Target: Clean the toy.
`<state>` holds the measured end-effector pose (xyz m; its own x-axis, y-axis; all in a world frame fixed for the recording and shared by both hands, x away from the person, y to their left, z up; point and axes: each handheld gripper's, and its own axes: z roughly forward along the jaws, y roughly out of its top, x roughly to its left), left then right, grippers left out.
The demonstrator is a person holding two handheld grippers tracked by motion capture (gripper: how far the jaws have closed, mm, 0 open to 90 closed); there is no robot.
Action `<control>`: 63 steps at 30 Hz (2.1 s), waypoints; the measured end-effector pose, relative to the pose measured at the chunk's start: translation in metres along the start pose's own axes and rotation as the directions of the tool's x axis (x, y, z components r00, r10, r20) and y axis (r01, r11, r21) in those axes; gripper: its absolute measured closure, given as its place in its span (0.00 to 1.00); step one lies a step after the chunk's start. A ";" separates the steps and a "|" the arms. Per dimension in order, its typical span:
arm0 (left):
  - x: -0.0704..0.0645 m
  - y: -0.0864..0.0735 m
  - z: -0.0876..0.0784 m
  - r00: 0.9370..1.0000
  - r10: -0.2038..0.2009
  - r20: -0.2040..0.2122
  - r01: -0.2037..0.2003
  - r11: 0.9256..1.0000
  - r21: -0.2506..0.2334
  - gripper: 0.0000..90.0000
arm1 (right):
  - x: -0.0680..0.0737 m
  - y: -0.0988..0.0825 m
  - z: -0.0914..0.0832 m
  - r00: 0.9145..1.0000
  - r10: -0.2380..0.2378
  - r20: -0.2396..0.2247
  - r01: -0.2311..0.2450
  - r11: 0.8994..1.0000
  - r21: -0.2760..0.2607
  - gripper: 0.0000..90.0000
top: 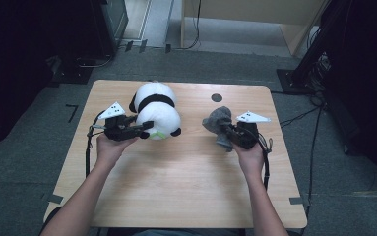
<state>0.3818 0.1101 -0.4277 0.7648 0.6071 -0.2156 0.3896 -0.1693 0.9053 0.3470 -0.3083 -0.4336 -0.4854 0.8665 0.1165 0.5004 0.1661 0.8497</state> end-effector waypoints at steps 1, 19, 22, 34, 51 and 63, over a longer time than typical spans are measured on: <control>0.002 0.000 0.000 1.000 0.002 -0.001 -0.002 1.000 -0.001 0.57 | -0.004 0.000 -0.002 1.000 0.008 0.007 -0.008 1.000 -0.002 0.89; 0.063 -0.004 -0.014 0.997 -0.039 -0.072 0.039 0.999 -0.001 0.57 | -0.058 -0.003 -0.019 0.986 0.024 0.163 -0.028 0.999 0.022 0.89; 0.077 -0.012 -0.015 0.994 -0.093 -0.064 0.093 0.996 -0.006 0.57 | -0.071 -0.011 -0.018 0.982 0.064 0.180 -0.069 0.997 0.026 0.88; 0.087 -0.026 -0.005 0.991 -0.119 -0.065 0.121 0.992 0.042 0.53 | -0.080 -0.034 0.023 0.980 0.049 0.194 -0.079 0.985 0.151 0.85; 0.083 -0.029 0.003 0.995 -0.061 -0.080 0.072 0.986 0.153 0.22 | -0.090 -0.046 0.034 0.983 0.137 0.124 -0.157 0.973 0.170 0.44; 0.074 -0.025 0.000 0.991 -0.051 -0.126 0.075 0.978 0.197 0.17 | -0.087 -0.033 0.015 0.972 0.178 0.153 -0.200 0.969 0.146 0.28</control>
<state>0.4290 0.1595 -0.4663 0.6732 0.7080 -0.2133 0.5394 -0.2729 0.7966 0.3838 -0.3823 -0.4801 -0.2734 0.9438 0.1859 0.6866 0.0560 0.7249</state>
